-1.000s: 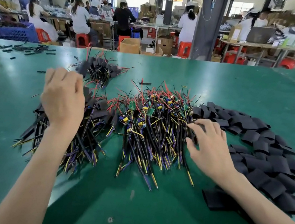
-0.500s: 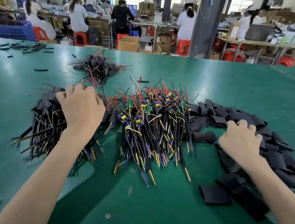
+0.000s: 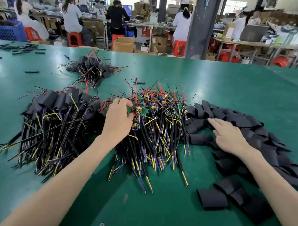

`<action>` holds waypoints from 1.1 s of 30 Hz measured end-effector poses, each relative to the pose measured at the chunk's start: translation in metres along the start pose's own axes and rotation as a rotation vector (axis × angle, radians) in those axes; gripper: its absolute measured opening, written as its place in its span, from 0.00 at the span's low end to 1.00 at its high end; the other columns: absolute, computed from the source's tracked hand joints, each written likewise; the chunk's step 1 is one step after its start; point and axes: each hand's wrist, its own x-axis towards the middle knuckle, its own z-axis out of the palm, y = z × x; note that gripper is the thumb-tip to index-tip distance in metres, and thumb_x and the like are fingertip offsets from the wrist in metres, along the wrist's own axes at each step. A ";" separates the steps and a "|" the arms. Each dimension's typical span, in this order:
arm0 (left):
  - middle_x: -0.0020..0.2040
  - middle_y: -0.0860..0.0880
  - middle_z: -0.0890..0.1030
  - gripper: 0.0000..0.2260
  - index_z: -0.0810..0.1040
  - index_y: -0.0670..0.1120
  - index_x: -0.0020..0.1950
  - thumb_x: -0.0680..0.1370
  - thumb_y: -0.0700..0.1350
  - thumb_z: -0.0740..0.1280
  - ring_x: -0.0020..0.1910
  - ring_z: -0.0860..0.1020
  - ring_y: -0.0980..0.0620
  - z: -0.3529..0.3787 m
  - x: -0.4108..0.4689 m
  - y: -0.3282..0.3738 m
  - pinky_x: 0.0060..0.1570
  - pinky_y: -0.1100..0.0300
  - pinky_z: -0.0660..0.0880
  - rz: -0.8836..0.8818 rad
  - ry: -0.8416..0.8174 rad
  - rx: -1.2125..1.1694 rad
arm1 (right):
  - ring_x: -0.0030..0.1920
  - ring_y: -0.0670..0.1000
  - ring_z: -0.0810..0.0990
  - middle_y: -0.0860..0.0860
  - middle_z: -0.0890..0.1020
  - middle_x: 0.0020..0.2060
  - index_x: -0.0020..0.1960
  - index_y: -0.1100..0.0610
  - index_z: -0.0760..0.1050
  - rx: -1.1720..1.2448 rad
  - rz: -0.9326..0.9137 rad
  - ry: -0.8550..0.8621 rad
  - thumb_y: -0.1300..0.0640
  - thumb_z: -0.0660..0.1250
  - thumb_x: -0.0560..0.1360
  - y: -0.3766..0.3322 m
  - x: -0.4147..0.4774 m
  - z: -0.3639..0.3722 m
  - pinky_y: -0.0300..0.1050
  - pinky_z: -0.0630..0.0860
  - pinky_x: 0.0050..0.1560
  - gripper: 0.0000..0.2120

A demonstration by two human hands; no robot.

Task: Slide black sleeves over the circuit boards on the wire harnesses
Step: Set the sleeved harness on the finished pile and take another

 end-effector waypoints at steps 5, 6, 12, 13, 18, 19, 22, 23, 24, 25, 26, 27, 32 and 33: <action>0.56 0.45 0.73 0.15 0.74 0.42 0.59 0.74 0.32 0.66 0.55 0.75 0.48 -0.013 -0.005 0.010 0.54 0.63 0.68 0.041 0.118 -0.194 | 0.60 0.58 0.63 0.56 0.68 0.59 0.67 0.56 0.68 -0.097 0.057 0.044 0.52 0.59 0.79 -0.001 -0.002 0.001 0.54 0.62 0.61 0.18; 0.57 0.45 0.73 0.16 0.74 0.41 0.60 0.74 0.31 0.66 0.55 0.75 0.49 -0.016 -0.005 0.014 0.53 0.66 0.68 0.051 0.153 -0.240 | 0.60 0.58 0.63 0.56 0.68 0.58 0.64 0.56 0.70 -0.088 0.064 0.039 0.51 0.60 0.79 -0.001 -0.003 0.002 0.54 0.62 0.62 0.16; 0.61 0.44 0.75 0.17 0.73 0.41 0.65 0.76 0.38 0.68 0.56 0.75 0.54 -0.041 -0.001 0.032 0.58 0.64 0.71 0.040 0.249 -0.367 | 0.63 0.57 0.64 0.55 0.71 0.59 0.61 0.55 0.71 0.009 0.039 0.086 0.52 0.62 0.78 0.000 -0.013 -0.002 0.54 0.61 0.61 0.14; 0.60 0.45 0.77 0.17 0.73 0.41 0.65 0.76 0.38 0.67 0.56 0.76 0.53 -0.045 0.000 0.034 0.59 0.63 0.71 0.028 0.237 -0.395 | 0.62 0.57 0.65 0.54 0.72 0.58 0.60 0.55 0.71 0.001 0.025 0.122 0.52 0.62 0.78 -0.001 -0.015 -0.002 0.54 0.62 0.60 0.13; 0.60 0.43 0.76 0.16 0.69 0.48 0.60 0.78 0.30 0.59 0.40 0.82 0.53 -0.075 -0.004 0.051 0.41 0.58 0.78 0.104 0.180 -0.695 | 0.60 0.57 0.72 0.54 0.77 0.58 0.61 0.57 0.70 -0.023 0.010 0.245 0.55 0.57 0.80 -0.006 -0.020 -0.010 0.53 0.64 0.56 0.12; 0.61 0.43 0.75 0.17 0.68 0.48 0.61 0.78 0.29 0.57 0.36 0.80 0.55 -0.083 -0.005 0.055 0.35 0.60 0.75 0.162 0.185 -0.693 | 0.59 0.57 0.73 0.54 0.78 0.58 0.63 0.56 0.70 -0.052 0.000 0.243 0.55 0.56 0.81 -0.007 -0.021 -0.011 0.53 0.64 0.56 0.13; 0.57 0.47 0.76 0.19 0.68 0.47 0.65 0.78 0.31 0.56 0.32 0.74 0.57 -0.111 -0.007 0.068 0.33 0.63 0.69 0.329 0.227 -0.683 | 0.58 0.59 0.75 0.57 0.78 0.58 0.66 0.57 0.70 -0.014 -0.021 0.220 0.56 0.56 0.81 -0.008 -0.022 -0.012 0.53 0.69 0.54 0.15; 0.55 0.49 0.76 0.19 0.68 0.46 0.66 0.77 0.32 0.56 0.33 0.73 0.57 -0.120 -0.007 0.073 0.35 0.64 0.68 0.359 0.246 -0.679 | 0.57 0.60 0.75 0.58 0.78 0.57 0.66 0.58 0.71 0.046 -0.027 0.223 0.57 0.56 0.81 -0.010 -0.023 -0.014 0.53 0.70 0.54 0.15; 0.54 0.50 0.76 0.20 0.68 0.45 0.66 0.77 0.32 0.56 0.36 0.72 0.58 -0.128 -0.007 0.077 0.38 0.64 0.68 0.384 0.269 -0.652 | 0.57 0.61 0.75 0.59 0.77 0.57 0.66 0.58 0.71 0.099 -0.040 0.240 0.58 0.57 0.81 -0.012 -0.024 -0.015 0.54 0.70 0.54 0.15; 0.54 0.50 0.76 0.20 0.68 0.45 0.67 0.76 0.32 0.56 0.39 0.72 0.58 -0.136 -0.007 0.080 0.42 0.63 0.68 0.411 0.291 -0.597 | 0.57 0.62 0.76 0.60 0.77 0.57 0.66 0.59 0.71 0.142 -0.062 0.275 0.59 0.57 0.80 -0.013 -0.025 -0.017 0.54 0.71 0.55 0.15; 0.54 0.48 0.75 0.19 0.69 0.45 0.66 0.76 0.33 0.57 0.42 0.71 0.59 -0.143 -0.008 0.083 0.45 0.64 0.68 0.450 0.309 -0.521 | 0.56 0.62 0.76 0.60 0.77 0.57 0.66 0.60 0.70 0.186 -0.086 0.317 0.61 0.58 0.80 -0.015 -0.026 -0.019 0.55 0.71 0.56 0.15; 0.54 0.48 0.74 0.18 0.70 0.45 0.65 0.76 0.35 0.59 0.43 0.71 0.61 -0.149 -0.008 0.085 0.47 0.66 0.67 0.498 0.326 -0.429 | 0.55 0.62 0.77 0.61 0.76 0.58 0.67 0.61 0.69 0.241 -0.108 0.356 0.62 0.58 0.79 -0.017 -0.027 -0.021 0.55 0.71 0.56 0.16; 0.50 0.46 0.76 0.11 0.78 0.43 0.54 0.79 0.48 0.61 0.50 0.71 0.57 -0.136 -0.013 0.081 0.52 0.63 0.65 0.637 0.349 0.100 | 0.47 0.56 0.77 0.54 0.74 0.54 0.72 0.58 0.58 0.513 -0.199 0.423 0.66 0.59 0.78 -0.037 -0.035 -0.029 0.45 0.70 0.55 0.25; 0.49 0.45 0.78 0.12 0.79 0.42 0.53 0.80 0.48 0.61 0.50 0.73 0.50 -0.126 -0.016 0.074 0.52 0.58 0.66 0.645 0.310 0.197 | 0.52 0.54 0.74 0.54 0.74 0.57 0.73 0.58 0.56 0.505 -0.218 0.413 0.67 0.60 0.77 -0.041 -0.036 -0.028 0.40 0.66 0.56 0.27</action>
